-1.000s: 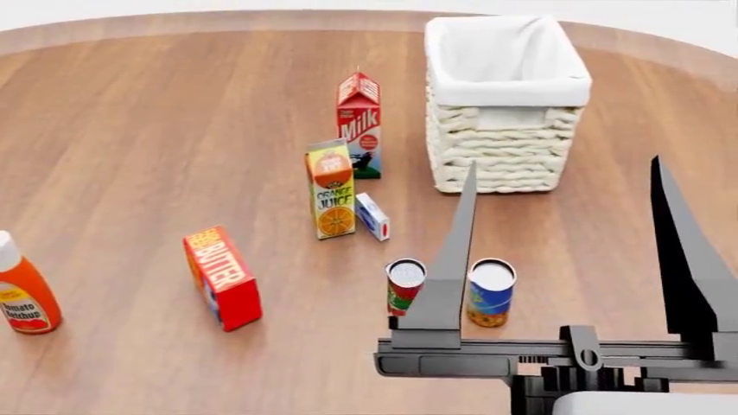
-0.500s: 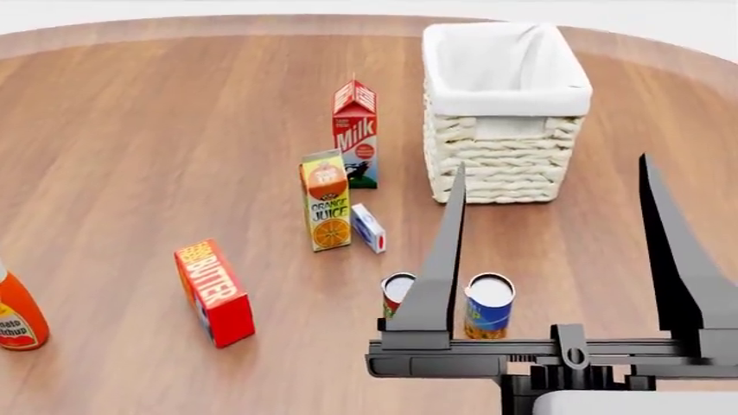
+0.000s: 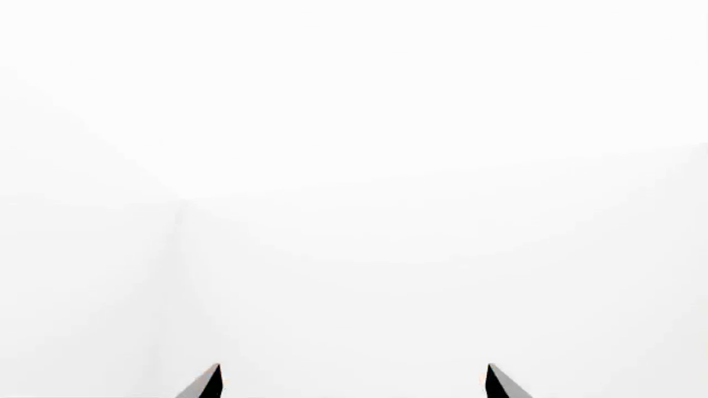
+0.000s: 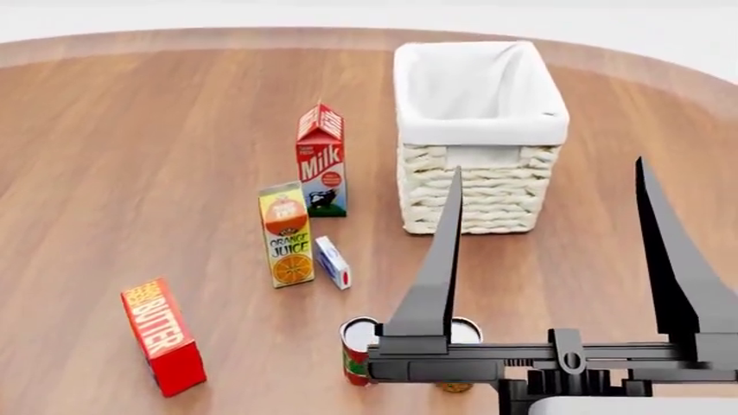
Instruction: Pick up the alphabet soup and the tomato sauce, and put them in the basket.
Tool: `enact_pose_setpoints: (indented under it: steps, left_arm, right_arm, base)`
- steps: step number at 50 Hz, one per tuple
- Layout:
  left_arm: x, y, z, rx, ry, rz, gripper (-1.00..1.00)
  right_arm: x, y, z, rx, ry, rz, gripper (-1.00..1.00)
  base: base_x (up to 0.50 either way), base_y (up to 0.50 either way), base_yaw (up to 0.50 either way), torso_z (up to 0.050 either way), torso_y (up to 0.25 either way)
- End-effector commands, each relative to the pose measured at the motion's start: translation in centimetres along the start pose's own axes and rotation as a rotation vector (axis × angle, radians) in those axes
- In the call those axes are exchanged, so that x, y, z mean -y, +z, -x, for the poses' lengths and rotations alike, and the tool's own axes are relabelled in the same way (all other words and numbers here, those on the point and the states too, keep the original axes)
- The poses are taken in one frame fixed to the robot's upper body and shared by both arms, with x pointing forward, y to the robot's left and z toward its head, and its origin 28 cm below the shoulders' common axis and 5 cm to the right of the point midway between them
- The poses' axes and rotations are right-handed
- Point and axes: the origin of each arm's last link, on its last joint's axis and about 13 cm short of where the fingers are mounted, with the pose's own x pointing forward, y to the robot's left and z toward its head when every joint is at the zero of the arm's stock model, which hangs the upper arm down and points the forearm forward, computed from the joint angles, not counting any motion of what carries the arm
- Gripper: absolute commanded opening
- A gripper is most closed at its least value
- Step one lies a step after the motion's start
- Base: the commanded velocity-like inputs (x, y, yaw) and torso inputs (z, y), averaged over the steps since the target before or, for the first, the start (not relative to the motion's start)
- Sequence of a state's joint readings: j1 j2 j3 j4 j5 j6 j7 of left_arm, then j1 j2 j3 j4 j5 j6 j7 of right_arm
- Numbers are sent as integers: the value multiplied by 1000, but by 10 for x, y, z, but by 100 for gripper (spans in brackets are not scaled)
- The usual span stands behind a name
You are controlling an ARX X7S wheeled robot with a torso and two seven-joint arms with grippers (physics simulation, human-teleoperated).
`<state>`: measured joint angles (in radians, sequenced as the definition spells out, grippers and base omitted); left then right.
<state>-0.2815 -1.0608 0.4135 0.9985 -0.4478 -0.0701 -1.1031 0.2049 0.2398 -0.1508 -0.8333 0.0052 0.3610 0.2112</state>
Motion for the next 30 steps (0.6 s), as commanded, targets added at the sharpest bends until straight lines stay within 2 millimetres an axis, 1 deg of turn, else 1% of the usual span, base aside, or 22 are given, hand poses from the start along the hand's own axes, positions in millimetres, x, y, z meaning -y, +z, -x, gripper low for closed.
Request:
enact_pose_setpoints:
  steps: [1,4,7,10,12,14,15,18,19,21,24,25,30]
  left_arm:
    - [0,-1,1,-2,2,-1,100]
    - [-1,-1,1,-3,2,-1,100]
    - [-1,-1,1,-3,2,-2,100]
    - [-1,-1,1,-3,2,-2,100]
    - [-1,-2,1,-3,1,-2,100]
    - [-1,-2,2,-3,2,-2,100]
    - [-1,-2,1,-3,1,-2,100]
    - [-1,-2,1,-4,1,-2,100]
    - [0,-2,1,-4,1,-1,100]
    - [0,-2,1,-5,1,-1,100]
    - [-1,-3,2,-5,1,-2,100]
    - [-1,-2,1,-6,1,-1,100]
    - [0,-2,1,-6,0,-1,100]
  right_arm:
    - [0,3,-2,6,2,13,100]
    - [0,5,-4,9,3,24,100]
    - [-2,-3,3,8,3,21,100]
    - [-1,4,-3,6,3,22,100]
    - [-2,-2,1,6,2,18,100]
    - [-2,-1,1,6,2,21,100]
    - [-1,3,-2,5,2,23,100]
    - [-2,-3,3,6,1,24,100]
    - [-2,0,0,5,2,22,100]
    - [-2,-4,3,3,1,20,100]
    - [-1,1,-1,2,1,22,100]
    - [-2,-3,3,2,1,23,100]
    - [-2,-3,2,5,-1,23,100]
  base:
    - [234,-23,0,0,0]
    - [238,0,0,0,0]
    - [236,0,0,0,0]
    - [241,0,0,0,0]
    - [236,0,0,0,0]
    - [238,0,0,0,0]
    - [242,0,0,0,0]
    - [237,0,0,0,0]
    - [234,0,0,0,0]
    - [242,0,0,0,0]
    - [236,0,0,0,0]
    - [234,0,0,0,0]
    - [235,0,0,0,0]
